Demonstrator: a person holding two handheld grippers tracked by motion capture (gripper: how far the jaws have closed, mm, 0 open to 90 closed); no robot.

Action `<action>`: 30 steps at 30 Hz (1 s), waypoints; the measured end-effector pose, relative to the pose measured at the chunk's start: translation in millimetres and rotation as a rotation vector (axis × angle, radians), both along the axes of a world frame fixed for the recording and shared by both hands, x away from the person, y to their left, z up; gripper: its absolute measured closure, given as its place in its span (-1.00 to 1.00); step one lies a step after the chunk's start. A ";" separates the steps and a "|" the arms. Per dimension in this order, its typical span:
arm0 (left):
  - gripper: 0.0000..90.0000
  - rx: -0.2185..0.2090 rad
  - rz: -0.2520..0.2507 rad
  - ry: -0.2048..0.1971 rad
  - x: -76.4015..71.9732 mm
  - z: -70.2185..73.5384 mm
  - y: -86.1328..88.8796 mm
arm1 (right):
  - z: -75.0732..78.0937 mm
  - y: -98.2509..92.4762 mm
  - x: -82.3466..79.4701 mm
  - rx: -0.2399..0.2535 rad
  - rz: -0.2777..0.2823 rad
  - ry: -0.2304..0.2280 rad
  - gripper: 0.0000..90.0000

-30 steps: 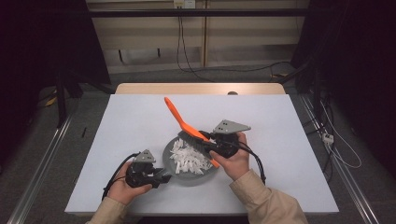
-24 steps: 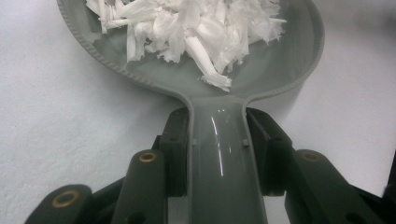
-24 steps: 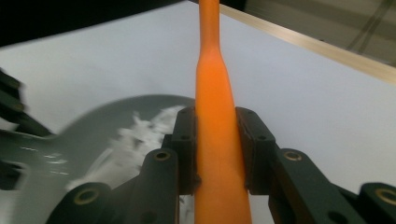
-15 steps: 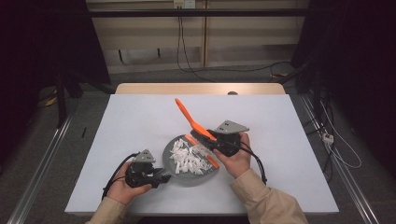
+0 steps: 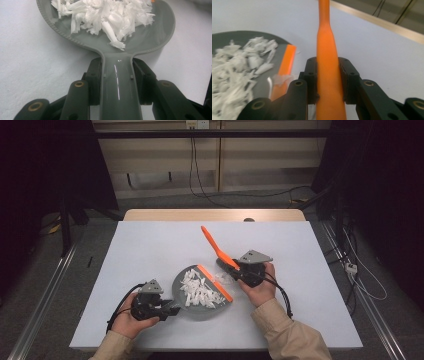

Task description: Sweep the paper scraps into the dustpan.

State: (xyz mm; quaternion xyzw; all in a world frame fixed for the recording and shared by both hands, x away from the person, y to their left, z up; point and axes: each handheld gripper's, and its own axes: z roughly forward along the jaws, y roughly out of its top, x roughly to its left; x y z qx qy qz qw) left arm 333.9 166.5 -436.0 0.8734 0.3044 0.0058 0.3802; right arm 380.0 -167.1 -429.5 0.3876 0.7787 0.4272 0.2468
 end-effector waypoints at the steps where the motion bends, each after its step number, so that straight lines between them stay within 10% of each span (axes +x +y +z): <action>1: 0.38 0.001 0.000 0.000 0.0 0.0 -0.1 | 0.1 1.5 -1.4 0.010 0.000 0.012 0.58; 21: 0.38 0.006 0.004 0.010 0.9 -1.9 -3.1 | 3.4 33.5 -19.2 0.193 0.084 0.064 0.59; 30: 0.38 0.002 0.015 0.007 1.3 1.0 2.0 | 17.7 35.8 -16.1 0.156 0.071 -0.041 0.59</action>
